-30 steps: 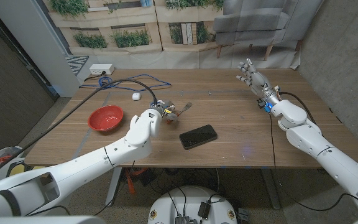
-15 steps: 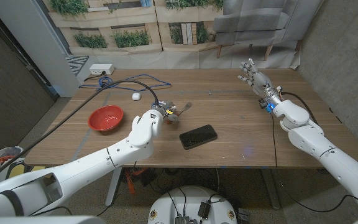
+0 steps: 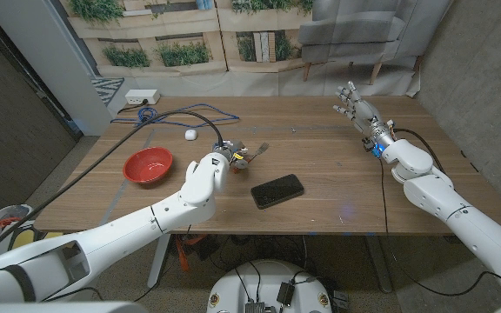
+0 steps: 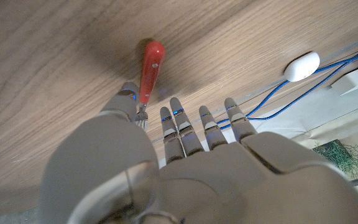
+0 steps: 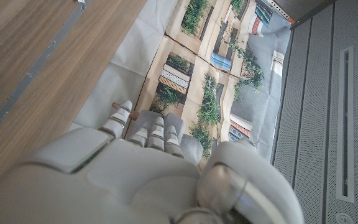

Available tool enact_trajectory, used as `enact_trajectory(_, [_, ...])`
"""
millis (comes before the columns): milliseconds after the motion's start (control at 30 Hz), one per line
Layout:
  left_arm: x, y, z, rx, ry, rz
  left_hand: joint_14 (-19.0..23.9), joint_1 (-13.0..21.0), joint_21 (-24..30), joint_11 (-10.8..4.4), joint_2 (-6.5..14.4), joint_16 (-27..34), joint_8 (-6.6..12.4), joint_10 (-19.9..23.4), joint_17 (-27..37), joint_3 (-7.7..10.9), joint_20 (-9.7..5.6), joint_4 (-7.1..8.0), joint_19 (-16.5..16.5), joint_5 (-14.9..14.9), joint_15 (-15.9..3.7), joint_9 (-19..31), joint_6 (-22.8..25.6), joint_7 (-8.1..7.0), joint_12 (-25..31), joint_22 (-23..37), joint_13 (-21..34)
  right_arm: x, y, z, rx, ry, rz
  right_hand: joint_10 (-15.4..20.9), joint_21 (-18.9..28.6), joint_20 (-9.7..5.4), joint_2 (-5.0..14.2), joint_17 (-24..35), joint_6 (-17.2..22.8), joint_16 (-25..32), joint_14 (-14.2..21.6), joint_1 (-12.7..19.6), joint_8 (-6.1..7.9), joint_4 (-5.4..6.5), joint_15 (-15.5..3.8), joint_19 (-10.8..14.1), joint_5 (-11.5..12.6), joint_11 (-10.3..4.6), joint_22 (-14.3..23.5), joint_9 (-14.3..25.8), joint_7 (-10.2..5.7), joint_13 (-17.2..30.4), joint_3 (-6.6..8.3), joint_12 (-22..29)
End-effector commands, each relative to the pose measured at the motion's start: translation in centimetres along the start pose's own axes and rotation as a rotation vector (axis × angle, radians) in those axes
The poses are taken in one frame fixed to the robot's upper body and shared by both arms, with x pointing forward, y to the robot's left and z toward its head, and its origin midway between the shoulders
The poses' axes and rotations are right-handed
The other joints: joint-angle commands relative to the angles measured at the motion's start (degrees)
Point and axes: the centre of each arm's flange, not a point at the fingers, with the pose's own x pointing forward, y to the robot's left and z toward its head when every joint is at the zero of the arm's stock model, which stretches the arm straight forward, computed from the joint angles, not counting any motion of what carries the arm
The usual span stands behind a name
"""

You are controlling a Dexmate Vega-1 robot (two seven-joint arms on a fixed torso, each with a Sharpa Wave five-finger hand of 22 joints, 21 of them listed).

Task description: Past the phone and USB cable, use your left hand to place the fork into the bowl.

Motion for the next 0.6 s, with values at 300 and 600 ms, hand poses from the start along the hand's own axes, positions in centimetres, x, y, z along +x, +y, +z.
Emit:
enact_trajectory(300, [0.41,-0.86,0.56,0.019,-0.022,-0.028,0.1,-0.24,0.0,-0.49,-1.05,0.03,0.18,0.78,0.0,-0.48,-0.22,0.83,0.01,0.03,-0.33,0.1,0.73,-0.3,0.23,0.17,0.33,-0.02,0.1,-0.01,-0.006,0.006,0.007,0.53,-0.07,-0.11,0.33,0.08,0.67,0.02,0.12,0.05,0.04,0.06,-1.14,-0.05,-0.07,-0.21,0.27,0.33,-0.03,0.31,0.32,-0.06])
enact_trajectory(600, [0.1,-1.1,0.51,0.019,-0.015,-0.032,0.06,-0.54,-0.03,-0.34,-1.2,0.03,0.23,1.03,0.03,-0.91,-0.08,1.19,-0.04,-0.02,-0.22,0.11,1.19,-0.22,0.22,0.18,0.48,-0.13,0.26,-0.01,-0.004,0.004,0.01,0.5,-0.07,-0.1,0.33,0.07,0.67,0.04,0.18,0.06,0.03,0.06,-1.13,-0.06,-0.08,-0.35,0.27,0.33,-0.05,0.31,0.37,-0.09])
